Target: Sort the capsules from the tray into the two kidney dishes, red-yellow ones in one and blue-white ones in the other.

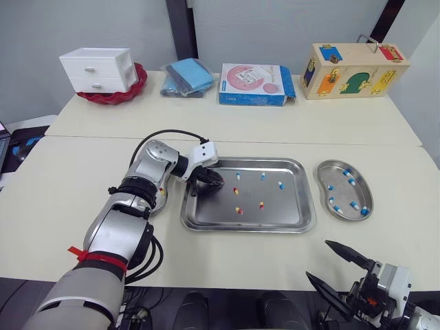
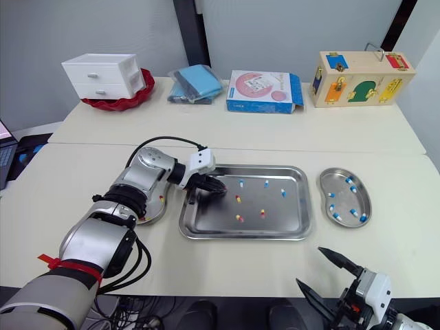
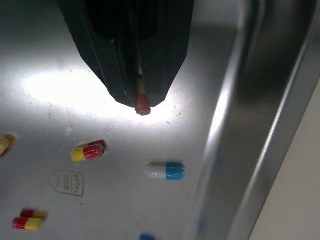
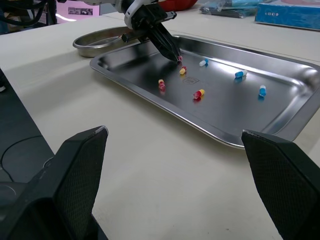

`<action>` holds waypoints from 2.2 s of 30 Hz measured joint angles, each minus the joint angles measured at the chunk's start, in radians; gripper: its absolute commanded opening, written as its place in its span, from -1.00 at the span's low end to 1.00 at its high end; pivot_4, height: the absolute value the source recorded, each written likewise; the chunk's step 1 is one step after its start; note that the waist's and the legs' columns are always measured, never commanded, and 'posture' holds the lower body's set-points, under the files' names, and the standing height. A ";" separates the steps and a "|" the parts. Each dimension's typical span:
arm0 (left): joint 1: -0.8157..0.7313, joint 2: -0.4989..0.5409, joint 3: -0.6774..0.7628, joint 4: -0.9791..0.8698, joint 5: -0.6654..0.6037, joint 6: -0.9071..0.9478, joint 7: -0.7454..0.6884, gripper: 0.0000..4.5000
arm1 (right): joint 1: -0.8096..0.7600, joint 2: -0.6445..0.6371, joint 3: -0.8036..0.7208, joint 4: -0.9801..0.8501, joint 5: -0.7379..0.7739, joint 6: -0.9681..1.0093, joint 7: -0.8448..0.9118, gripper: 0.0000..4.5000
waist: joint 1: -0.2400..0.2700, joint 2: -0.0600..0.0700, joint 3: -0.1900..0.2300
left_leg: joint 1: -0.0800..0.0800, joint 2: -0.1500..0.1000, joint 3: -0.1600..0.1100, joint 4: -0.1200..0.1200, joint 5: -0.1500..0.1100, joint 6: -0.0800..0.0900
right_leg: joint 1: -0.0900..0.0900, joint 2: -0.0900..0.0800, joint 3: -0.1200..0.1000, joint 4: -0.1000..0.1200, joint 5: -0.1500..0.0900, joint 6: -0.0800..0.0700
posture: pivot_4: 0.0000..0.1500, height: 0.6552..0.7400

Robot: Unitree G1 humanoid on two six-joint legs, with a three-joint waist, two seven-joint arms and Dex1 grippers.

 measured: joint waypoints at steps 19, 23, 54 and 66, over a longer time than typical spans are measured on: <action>0.376 0.321 0.251 -0.870 -0.188 0.548 0.085 -0.98 | -0.088 -0.136 -0.019 0.033 0.084 0.010 0.144 1.00 | -0.006 0.000 0.000 | 0.000 0.002 -0.001 0.003 0.000 0.000 | 0.001 0.000 0.000 0.001 0.000 0.000 | 1.00 1.00; 0.543 0.429 0.386 -1.068 -0.210 0.697 0.185 -0.98 | -0.142 -0.157 -0.031 0.063 0.110 0.037 0.162 1.00 | -0.003 0.000 0.000 | 0.001 0.002 -0.001 0.004 0.000 0.000 | 0.002 0.000 0.000 0.002 0.000 0.000 | 1.00 1.00; 0.803 0.452 0.529 -1.226 -0.376 0.859 0.464 -0.98 | -0.240 -0.159 -0.030 0.119 0.137 0.120 0.223 1.00 | 0.002 -0.001 0.000 | 0.000 0.001 -0.001 0.006 0.000 0.000 | 0.002 0.000 -0.001 0.002 0.000 0.000 | 1.00 1.00; 0.785 0.478 0.499 -1.199 -0.398 0.843 0.455 -0.11 | -0.236 -0.152 -0.030 0.119 0.125 0.109 0.214 1.00 | 0.002 -0.001 0.000 | 0.000 0.001 -0.001 0.006 0.000 0.000 | 0.002 0.000 -0.001 0.002 0.000 0.000 | 1.00 1.00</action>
